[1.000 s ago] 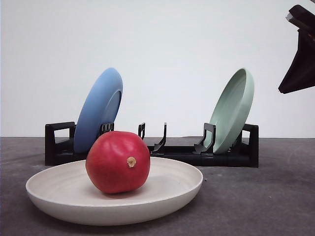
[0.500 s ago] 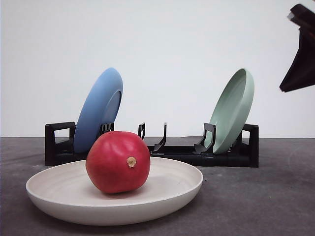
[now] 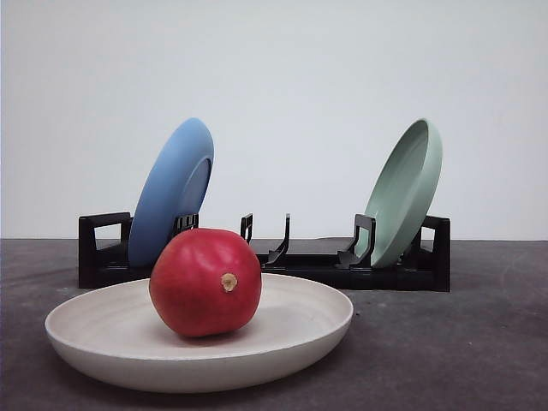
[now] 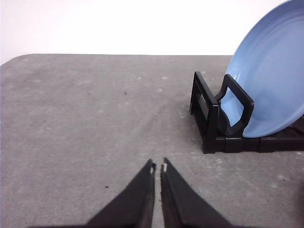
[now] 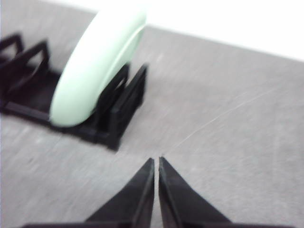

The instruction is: Place pomegranate in white plate

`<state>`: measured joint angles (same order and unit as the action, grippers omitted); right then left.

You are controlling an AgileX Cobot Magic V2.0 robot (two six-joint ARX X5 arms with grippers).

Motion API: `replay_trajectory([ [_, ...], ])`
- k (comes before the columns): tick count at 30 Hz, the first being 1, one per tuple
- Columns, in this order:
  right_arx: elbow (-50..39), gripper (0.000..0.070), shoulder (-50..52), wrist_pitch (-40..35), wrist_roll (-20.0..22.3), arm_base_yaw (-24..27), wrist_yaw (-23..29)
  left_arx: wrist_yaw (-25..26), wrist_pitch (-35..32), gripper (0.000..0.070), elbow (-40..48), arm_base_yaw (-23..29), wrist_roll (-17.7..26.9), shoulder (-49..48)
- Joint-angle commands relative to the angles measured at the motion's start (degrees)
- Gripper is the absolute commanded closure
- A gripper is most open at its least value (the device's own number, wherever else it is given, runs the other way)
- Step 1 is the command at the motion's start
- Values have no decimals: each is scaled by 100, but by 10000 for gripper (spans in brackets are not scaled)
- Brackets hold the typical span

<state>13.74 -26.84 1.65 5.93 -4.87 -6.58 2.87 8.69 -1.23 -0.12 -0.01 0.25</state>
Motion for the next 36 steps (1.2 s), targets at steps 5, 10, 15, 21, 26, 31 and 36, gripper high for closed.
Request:
replay_trajectory([
  [5,-849,692,928,-459,-430,223,481,-13,-78,700,55,11,42,-10],
  [10,-1235,692,1624,-507,-446,355,538,-14,-77,700,55,11,44,-10],
  [15,-1312,692,2081,-378,-440,433,621,-13,-77,700,55,11,44,-9],
  [21,-1312,692,2360,-355,-444,508,690,-14,-79,700,55,11,44,-9],
  [26,-1312,692,2669,-253,-446,508,662,-13,-78,700,55,11,43,-9],
  [31,-1312,692,2663,-251,-444,512,663,-14,-78,700,55,11,44,-9],
  [36,-1312,692,2663,-251,-444,510,662,-14,-79,700,55,11,42,-9],
])
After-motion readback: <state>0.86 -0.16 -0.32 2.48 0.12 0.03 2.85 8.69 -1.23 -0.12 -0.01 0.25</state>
